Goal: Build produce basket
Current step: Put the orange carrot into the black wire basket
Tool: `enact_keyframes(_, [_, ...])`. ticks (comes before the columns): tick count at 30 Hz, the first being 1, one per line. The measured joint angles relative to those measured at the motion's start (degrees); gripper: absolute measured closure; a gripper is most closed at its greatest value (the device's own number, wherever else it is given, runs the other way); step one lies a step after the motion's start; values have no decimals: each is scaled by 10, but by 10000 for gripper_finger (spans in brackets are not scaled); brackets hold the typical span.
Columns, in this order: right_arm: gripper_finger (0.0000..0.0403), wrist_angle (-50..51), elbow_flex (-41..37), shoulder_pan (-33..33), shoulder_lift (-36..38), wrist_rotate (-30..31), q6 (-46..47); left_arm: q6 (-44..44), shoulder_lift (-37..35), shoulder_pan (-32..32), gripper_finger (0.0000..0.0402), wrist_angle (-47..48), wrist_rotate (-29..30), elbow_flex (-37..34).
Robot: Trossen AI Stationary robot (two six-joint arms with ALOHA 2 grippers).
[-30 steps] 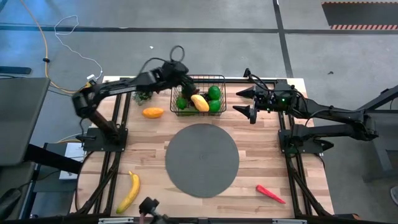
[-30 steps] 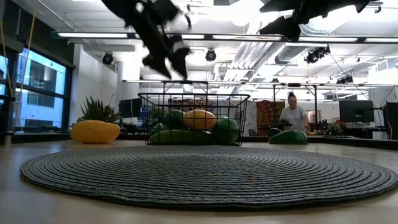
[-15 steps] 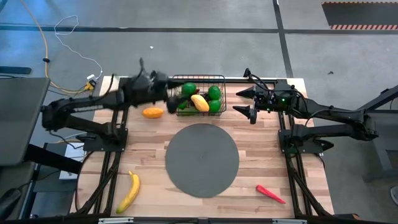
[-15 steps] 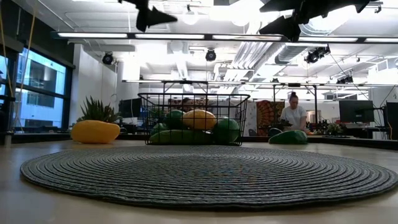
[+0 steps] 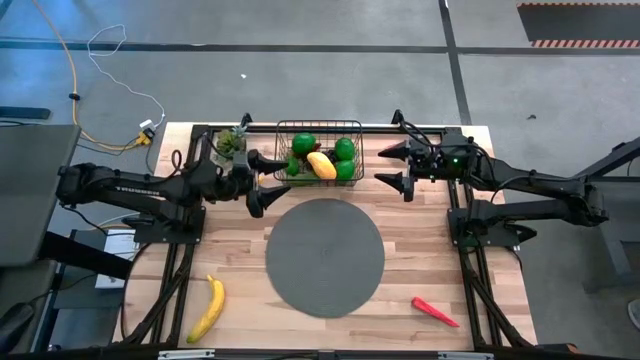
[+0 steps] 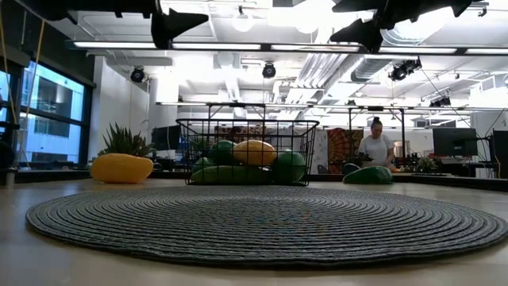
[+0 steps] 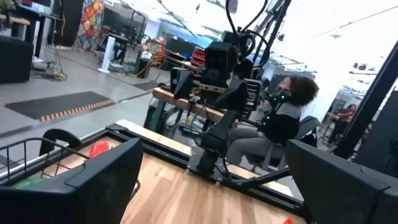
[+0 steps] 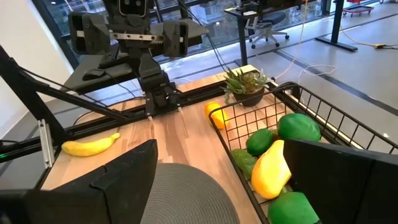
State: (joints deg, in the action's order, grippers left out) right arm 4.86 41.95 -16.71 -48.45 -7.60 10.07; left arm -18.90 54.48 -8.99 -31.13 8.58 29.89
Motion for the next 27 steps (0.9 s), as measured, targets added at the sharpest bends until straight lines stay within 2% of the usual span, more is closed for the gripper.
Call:
enact_keyframes(8, [73, 0, 0, 0, 0, 0, 0, 35, 0, 0, 18, -3, 7, 0])
enact_keyframes(27, [73, 0, 0, 0, 0, -4, 0, 41, 0, 0, 19, 0, 11, 0])
